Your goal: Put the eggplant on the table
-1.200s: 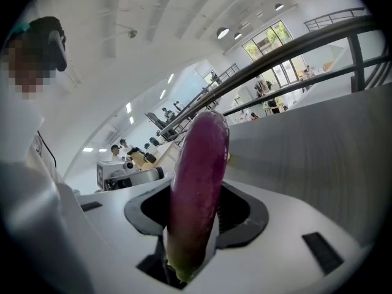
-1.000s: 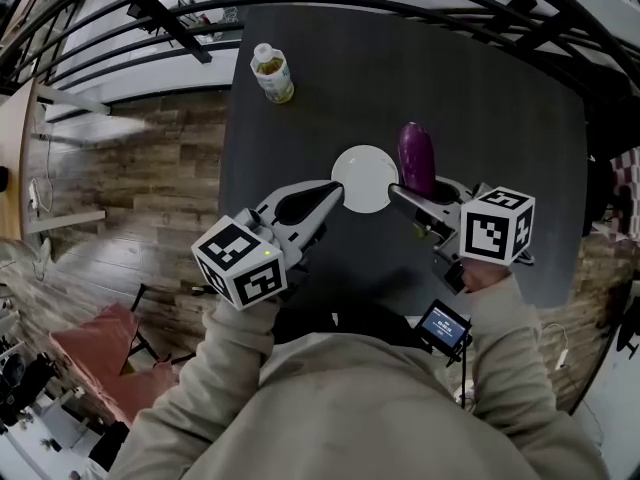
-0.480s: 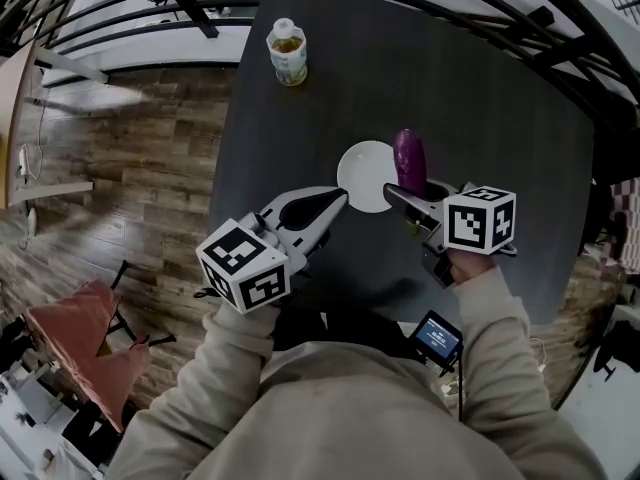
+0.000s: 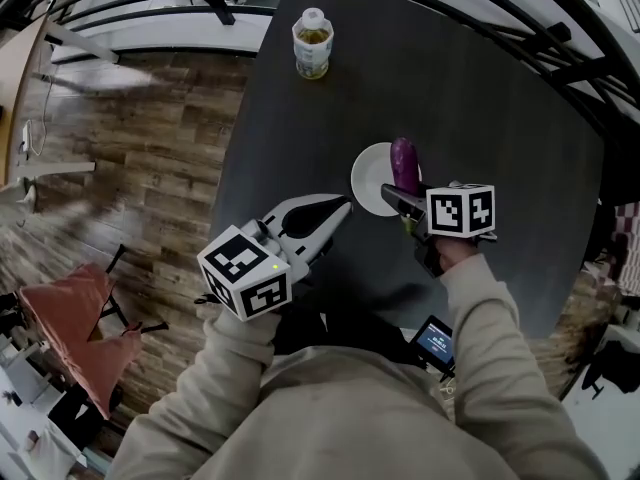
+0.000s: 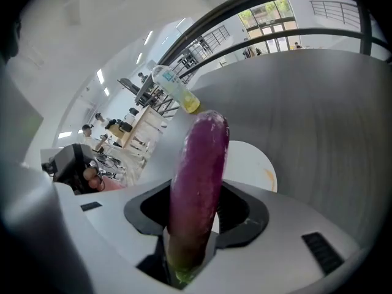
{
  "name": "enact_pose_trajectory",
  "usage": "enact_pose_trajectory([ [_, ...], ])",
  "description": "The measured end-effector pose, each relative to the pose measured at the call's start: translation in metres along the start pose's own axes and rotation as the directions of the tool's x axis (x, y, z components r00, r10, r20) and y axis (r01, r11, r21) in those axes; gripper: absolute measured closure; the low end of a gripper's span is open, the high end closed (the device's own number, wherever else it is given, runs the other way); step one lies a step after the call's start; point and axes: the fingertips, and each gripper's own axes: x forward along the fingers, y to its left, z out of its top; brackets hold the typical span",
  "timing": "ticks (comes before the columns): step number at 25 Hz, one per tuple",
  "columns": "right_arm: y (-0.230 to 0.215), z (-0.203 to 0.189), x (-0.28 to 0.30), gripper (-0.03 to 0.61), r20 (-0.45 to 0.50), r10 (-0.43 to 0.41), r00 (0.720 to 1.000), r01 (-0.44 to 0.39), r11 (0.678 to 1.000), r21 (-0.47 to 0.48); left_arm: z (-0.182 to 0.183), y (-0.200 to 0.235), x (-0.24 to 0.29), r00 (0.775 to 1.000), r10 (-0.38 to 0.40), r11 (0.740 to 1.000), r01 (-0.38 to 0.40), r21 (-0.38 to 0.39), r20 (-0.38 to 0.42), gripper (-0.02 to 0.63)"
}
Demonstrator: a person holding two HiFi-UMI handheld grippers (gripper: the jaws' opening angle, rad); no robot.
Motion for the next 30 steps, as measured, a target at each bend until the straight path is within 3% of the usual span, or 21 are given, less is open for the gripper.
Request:
enact_pose_trajectory([
  [18, -0.030, -0.009, 0.020, 0.388, -0.038, -0.136, 0.990, 0.135, 0.990, -0.039, -0.012, 0.001, -0.011, 1.000, 0.017, 1.000, -0.017, -0.014, -0.007, 0.607],
  [30, -0.039, -0.012, 0.026, 0.388, -0.058, -0.192, 0.980, 0.188, 0.980, -0.058, -0.014, 0.008, -0.019, 1.000, 0.008, 0.998, -0.008, -0.065, -0.003, 0.607],
])
